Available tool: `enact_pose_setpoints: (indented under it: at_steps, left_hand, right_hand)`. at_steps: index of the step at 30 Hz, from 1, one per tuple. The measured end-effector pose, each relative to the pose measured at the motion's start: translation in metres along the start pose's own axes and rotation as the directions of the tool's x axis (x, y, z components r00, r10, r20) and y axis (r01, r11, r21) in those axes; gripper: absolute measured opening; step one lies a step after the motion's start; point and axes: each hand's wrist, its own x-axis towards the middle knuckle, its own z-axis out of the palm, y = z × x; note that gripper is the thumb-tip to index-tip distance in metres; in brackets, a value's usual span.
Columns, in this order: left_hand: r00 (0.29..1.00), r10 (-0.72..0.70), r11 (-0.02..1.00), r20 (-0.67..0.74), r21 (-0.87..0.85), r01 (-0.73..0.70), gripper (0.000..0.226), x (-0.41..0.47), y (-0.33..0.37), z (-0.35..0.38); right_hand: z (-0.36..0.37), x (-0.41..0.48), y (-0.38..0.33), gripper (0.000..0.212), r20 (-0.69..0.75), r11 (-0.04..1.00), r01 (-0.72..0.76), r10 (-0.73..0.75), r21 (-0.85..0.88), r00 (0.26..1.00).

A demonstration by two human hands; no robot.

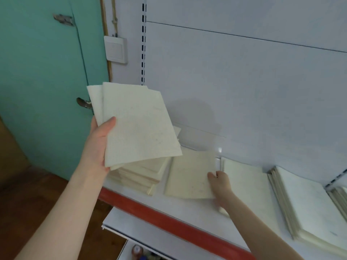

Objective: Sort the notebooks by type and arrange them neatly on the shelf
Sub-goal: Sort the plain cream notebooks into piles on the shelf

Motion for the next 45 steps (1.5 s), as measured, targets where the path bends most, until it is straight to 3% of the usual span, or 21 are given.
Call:
enact_pose_setpoints:
  at_steps: [3, 6, 8, 11, 14, 15, 19, 27, 30, 33, 38, 41, 45]
  left_hand:
    - [1.000, -0.013, 1.000, 0.021, 0.003, 0.013, 0.046, 0.007, -0.004, 0.009]
    - [0.997, -0.044, 0.999, 0.059, 0.012, 0.044, 0.044, 0.012, -0.008, 0.021]
    - [0.993, -0.079, 0.997, 0.087, 0.002, 0.079, 0.044, 0.014, -0.010, 0.032]
    - [0.974, -0.139, 0.989, 0.177, -0.027, 0.145, 0.043, 0.014, -0.017, 0.055]
    - [0.939, -0.186, 0.975, 0.291, -0.064, 0.213, 0.040, 0.007, -0.029, 0.085]
    - [0.922, -0.212, 0.966, 0.323, -0.074, 0.248, 0.037, 0.002, -0.036, 0.095]
    - [0.863, -0.292, 0.941, 0.413, -0.036, 0.336, 0.032, -0.021, -0.068, 0.130]
    - [0.704, -0.449, 0.856, 0.550, 0.039, 0.516, 0.034, -0.049, -0.117, 0.179]
    - [0.732, -0.480, 0.874, 0.484, 0.198, 0.443, 0.031, -0.050, -0.140, 0.190]
    - [0.800, -0.494, 0.843, 0.341, 0.412, 0.345, 0.025, -0.049, -0.173, 0.185]
    - [0.891, -0.322, 0.662, 0.319, 0.749, -0.029, 0.015, -0.053, -0.217, 0.178]
    - [0.905, -0.264, 0.550, 0.333, 0.823, -0.143, 0.021, -0.055, -0.232, 0.178]
    - [0.907, -0.251, 0.517, 0.338, 0.839, -0.170, 0.032, -0.058, -0.239, 0.173]
  right_hand:
    - [0.003, 0.001, 0.001, 0.023, -0.029, 0.995, 0.008, -0.011, -0.100, 1.000]
    - [0.001, -0.004, -0.003, 0.011, -0.026, 0.987, 0.051, -0.056, -0.152, 0.998]
    - [-0.007, -0.008, -0.008, 0.023, -0.031, 0.980, 0.078, -0.085, -0.183, 0.996]
    - [-0.039, -0.015, -0.025, 0.028, -0.145, 0.995, 0.104, -0.104, -0.008, 0.984]
    - [-0.085, -0.031, -0.057, 0.022, -0.019, 0.867, 0.055, -0.053, 0.495, 0.998]
    - [-0.100, -0.037, -0.065, 0.024, 0.015, 0.828, 0.042, -0.061, 0.559, 0.998]
    - [-0.137, -0.050, -0.070, 0.036, 0.043, 0.854, 0.076, -0.114, 0.515, 0.993]
    - [-0.172, -0.050, -0.026, 0.023, -0.198, 0.877, 0.163, -0.080, 0.451, 0.977]
    - [-0.175, -0.037, -0.011, 0.027, -0.269, 0.909, 0.153, -0.048, 0.388, 0.962]
    - [-0.166, -0.018, 0.014, 0.022, -0.319, 0.972, 0.135, -0.069, 0.192, 0.945]
    - [-0.142, 0.003, 0.053, 0.028, -0.247, 0.999, 0.001, -0.009, -0.036, 0.969]
    - [-0.139, 0.003, 0.064, 0.035, -0.205, 0.996, 0.000, -0.020, -0.094, 0.979]
    - [-0.140, 0.002, 0.068, 0.043, -0.095, 0.961, 0.048, -0.076, -0.273, 0.993]
